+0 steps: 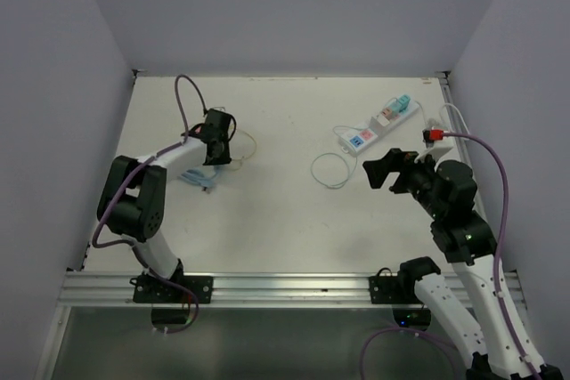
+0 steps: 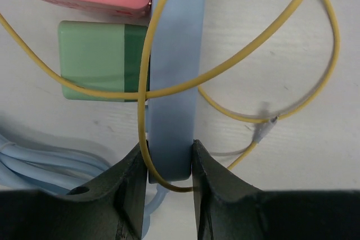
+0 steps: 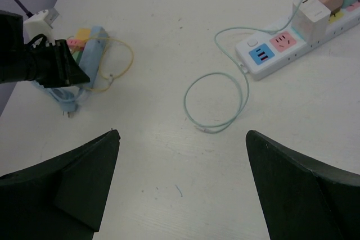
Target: Pull the plug off the socket
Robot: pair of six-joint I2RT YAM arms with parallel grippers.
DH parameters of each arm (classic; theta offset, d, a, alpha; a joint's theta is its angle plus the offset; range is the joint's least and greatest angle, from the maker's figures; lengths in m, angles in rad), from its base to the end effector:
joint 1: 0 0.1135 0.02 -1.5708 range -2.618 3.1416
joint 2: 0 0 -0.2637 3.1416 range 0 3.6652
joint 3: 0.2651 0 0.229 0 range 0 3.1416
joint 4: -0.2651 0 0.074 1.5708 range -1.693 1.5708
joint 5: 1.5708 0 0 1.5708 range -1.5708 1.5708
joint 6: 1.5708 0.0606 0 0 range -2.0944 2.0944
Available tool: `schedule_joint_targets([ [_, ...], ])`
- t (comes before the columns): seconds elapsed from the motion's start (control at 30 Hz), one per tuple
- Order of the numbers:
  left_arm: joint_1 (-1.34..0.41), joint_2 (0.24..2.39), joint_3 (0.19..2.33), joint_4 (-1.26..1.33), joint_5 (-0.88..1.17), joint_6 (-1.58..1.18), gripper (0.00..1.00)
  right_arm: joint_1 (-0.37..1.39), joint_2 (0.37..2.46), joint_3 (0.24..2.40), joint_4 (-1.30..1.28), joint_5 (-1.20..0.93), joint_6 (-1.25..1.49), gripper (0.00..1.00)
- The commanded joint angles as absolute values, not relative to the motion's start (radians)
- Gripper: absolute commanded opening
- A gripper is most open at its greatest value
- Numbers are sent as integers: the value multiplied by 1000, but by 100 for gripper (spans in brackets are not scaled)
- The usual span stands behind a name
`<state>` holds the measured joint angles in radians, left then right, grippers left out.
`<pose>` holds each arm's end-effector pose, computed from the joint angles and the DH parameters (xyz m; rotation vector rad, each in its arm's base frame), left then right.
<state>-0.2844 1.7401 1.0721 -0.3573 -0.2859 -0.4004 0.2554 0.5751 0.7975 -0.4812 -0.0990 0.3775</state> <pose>0.3346 -0.0800 0.1707 -0.2487 2.5236 0.1055 0.1251 0.0389 0.3298 0.0427 1.8611 0.5332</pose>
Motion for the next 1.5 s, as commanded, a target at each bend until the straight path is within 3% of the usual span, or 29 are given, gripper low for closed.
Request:
schedule_joint_targets([
  [0.0, -394, 1660, 1016, -354, -216, -547, 3, 258, 595, 785, -426, -162, 382, 99],
  [0.13, -565, 1628, 985, -359, -253, -646, 13, 258, 618, 779, -419, -170, 390, 99],
  [0.23, -653, 1620, 988, -344, -221, -684, 31, 258, 643, 769, -407, -198, 396, 99],
  [0.3, -690, 1612, 997, -333, -193, -696, 37, 256, 659, 761, -399, -213, 399, 99],
  [0.4, -713, 1574, 1011, -342, -137, -703, 60, 258, 679, 759, -396, -250, 391, 99],
  [0.43, -715, 1557, 1014, -356, -132, -707, 75, 258, 686, 758, -391, -262, 388, 99],
  [0.53, -719, 1474, 1026, -385, -129, -709, 88, 258, 710, 756, -373, -307, 393, 99],
  [0.63, -716, 1410, 1054, -435, -117, -689, 95, 262, 756, 756, -354, -334, 419, 99],
  [0.77, -710, 1352, 1127, -517, -110, -621, 100, 308, 823, 736, -313, -312, 451, 99],
  [0.9, -593, 1276, 1135, -551, -43, -517, 100, 420, 891, 710, -264, -156, 500, 99],
  [1.1, -326, 1218, 1062, -545, 25, -405, 99, 623, 1086, 744, -164, 18, 598, 99],
  [1.33, -204, 1160, 884, -460, 17, -359, 96, 808, 1331, 862, -86, 291, 660, 98],
  [1.47, -149, 1166, 848, -443, 38, -341, 96, 857, 1472, 965, -45, 379, 687, 93],
])
